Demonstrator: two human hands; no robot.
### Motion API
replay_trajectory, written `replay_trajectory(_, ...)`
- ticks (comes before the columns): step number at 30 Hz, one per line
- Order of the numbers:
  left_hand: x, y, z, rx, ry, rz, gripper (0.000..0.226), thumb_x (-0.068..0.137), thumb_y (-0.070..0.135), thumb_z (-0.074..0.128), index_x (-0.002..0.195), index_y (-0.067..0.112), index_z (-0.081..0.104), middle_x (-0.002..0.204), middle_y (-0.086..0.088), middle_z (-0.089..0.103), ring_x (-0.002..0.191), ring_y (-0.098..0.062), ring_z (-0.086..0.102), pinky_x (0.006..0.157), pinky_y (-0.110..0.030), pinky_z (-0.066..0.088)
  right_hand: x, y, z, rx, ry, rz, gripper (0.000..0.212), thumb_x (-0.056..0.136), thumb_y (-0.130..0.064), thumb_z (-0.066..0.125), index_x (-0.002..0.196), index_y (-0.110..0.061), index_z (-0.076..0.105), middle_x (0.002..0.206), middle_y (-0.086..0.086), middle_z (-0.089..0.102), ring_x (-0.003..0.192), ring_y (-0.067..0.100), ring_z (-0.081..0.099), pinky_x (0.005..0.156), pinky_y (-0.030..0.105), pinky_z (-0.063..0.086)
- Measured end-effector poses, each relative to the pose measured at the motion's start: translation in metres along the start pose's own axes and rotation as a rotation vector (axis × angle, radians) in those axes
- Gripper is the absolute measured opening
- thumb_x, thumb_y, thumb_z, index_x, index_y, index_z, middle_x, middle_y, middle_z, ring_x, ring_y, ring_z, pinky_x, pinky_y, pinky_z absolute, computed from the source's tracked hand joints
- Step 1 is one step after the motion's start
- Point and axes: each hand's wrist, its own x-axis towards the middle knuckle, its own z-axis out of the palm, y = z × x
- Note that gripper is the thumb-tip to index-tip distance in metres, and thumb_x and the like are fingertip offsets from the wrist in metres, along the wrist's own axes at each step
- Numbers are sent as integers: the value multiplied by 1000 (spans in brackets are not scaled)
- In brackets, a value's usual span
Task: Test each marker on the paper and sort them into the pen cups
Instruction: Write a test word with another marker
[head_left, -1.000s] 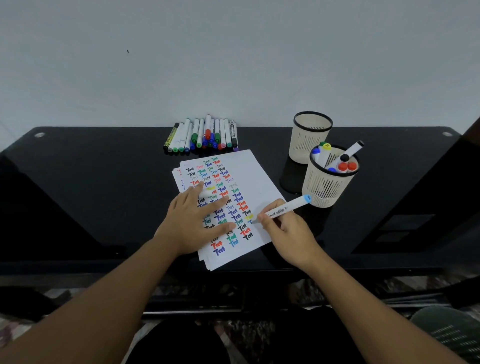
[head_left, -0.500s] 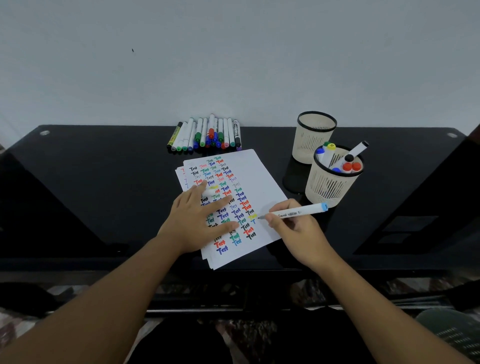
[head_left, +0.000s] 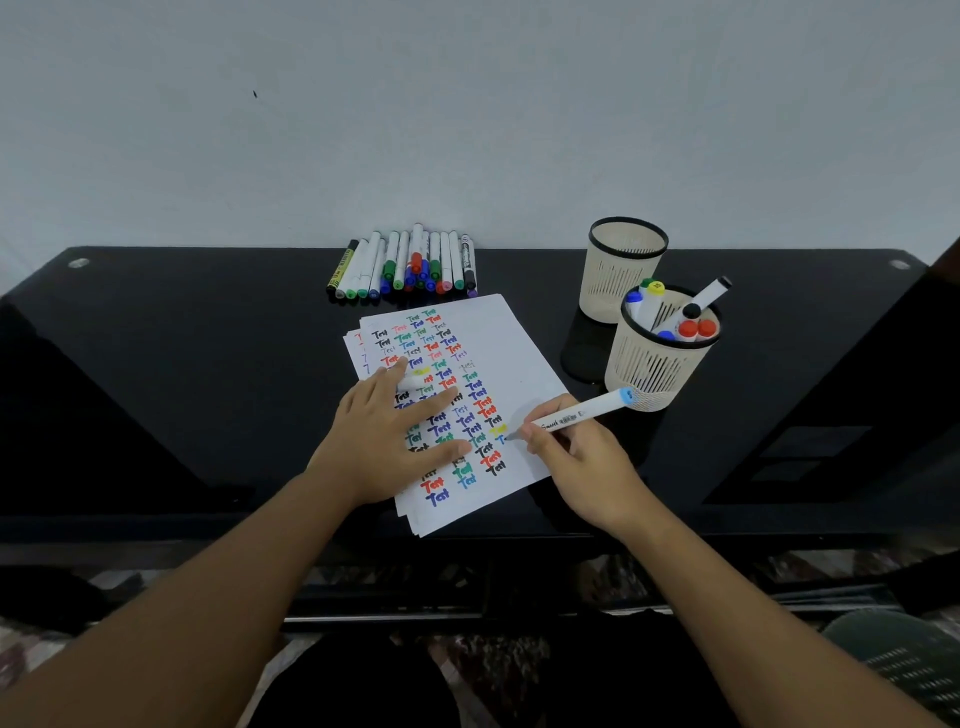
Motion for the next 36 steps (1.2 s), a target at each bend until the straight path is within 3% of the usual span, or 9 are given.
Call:
replay_trajectory(6,0,0,0,4,-11,-4,82,73,101,17,149,68,14,170,3,-7,156,-24,-4,126,-50,2,0,2,2,-31,22,-24,5,105,-39,58,102,-35,60,94,-12,67,91,6,63,83,39,56)
replay_trajectory(19,0,0,-1,1,-13,-2,79,75,100,20,148,69,15,170,3,-6,156,-24,-4,126,-51,2,-1,1,1,-16,26,5,7,105,-38,57,107,-31,59,93,-9,66,90,11,64,81,34,57)
replay_trajectory(25,0,0,0,10,-12,-2,80,75,100,19,148,69,13,170,3,-7,156,-24,-4,126,-51,2,0,0,0,-45,10,4,10,105,-40,56,109,-32,60,94,-9,67,90,12,64,81,38,57)
replay_trajectory(31,0,0,0,10,-12,-5,79,75,100,20,148,69,13,170,3,-7,156,-24,-4,126,-50,1,-2,-3,-1,-51,-1,6,8,106,-37,56,106,-29,59,96,-9,65,90,9,63,79,32,55)
replay_trajectory(36,1,1,-1,15,-20,-5,81,74,101,18,148,69,12,170,4,-7,156,-24,-4,126,-51,2,-2,1,-1,27,34,9,5,106,-35,57,105,-30,58,94,-13,63,89,-4,60,69,16,46)
